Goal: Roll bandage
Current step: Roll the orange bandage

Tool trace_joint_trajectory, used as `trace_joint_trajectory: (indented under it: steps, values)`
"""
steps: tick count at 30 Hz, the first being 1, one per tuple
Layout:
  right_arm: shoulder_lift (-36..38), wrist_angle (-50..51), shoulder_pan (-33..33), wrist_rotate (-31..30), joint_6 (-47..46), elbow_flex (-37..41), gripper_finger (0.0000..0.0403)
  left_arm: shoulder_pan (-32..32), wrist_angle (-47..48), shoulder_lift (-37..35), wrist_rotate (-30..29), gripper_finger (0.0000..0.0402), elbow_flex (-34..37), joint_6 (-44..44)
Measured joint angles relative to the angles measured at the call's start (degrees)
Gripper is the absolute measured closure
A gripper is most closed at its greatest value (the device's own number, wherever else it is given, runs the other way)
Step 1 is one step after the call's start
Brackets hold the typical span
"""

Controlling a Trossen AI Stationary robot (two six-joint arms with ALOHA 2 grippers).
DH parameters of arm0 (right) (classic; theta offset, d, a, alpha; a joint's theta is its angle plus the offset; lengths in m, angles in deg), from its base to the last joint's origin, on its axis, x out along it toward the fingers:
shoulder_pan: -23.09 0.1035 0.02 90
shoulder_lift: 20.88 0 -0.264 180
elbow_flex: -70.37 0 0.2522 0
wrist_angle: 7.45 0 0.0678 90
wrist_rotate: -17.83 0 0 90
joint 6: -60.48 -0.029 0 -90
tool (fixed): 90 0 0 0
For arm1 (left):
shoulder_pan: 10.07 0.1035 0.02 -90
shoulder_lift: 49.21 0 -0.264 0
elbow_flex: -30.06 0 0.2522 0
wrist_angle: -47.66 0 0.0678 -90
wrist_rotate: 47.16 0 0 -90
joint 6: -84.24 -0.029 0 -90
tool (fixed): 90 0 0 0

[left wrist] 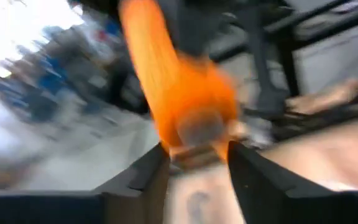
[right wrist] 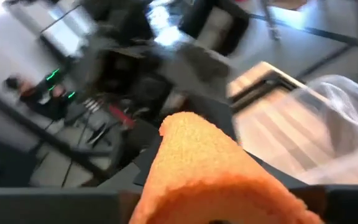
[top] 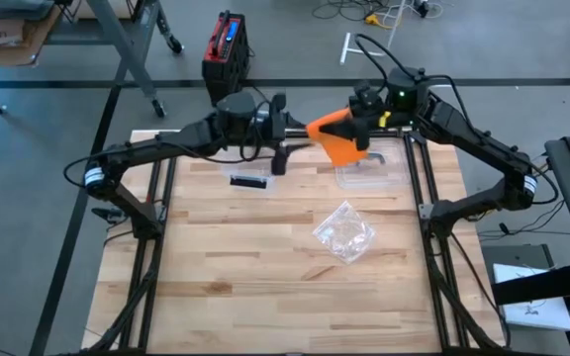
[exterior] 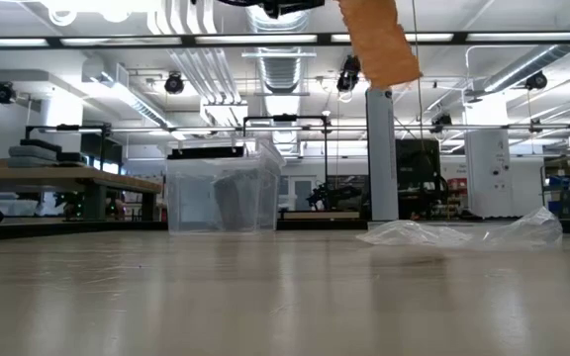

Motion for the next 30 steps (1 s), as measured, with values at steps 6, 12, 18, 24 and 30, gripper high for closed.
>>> trace_joint_trajectory:
  steps: [6,12,18,24,30]
  values:
    - [0.4,-0.3,-0.9,10.0,12.5,-0.1,0.0309,2.0,3.2,-2.0,19.6,0.0171,0.1,13.8]
    - [0.3,-0.1,-0.9,12.3,22.8,-0.1,0.0306,2.2,-5.2,-1.1,22.6,0.0146,0.6,22.5]
    - [0.2,0.2,-0.9,14.3,26.9,-0.1,0.0313,1.8,-12.6,0.7,19.3,0.0163,0.6,24.7]
    - [0.2,0.3,-0.9,13.7,26.3,-0.1,0.0312,1.6,-15.8,2.9,19.0,0.0192,0.7,26.4]
    - [0.3,0.6,-0.9,12.2,25.2,-0.1,0.0315,1.6,-14.9,2.8,17.8,0.0243,0.7,25.6]
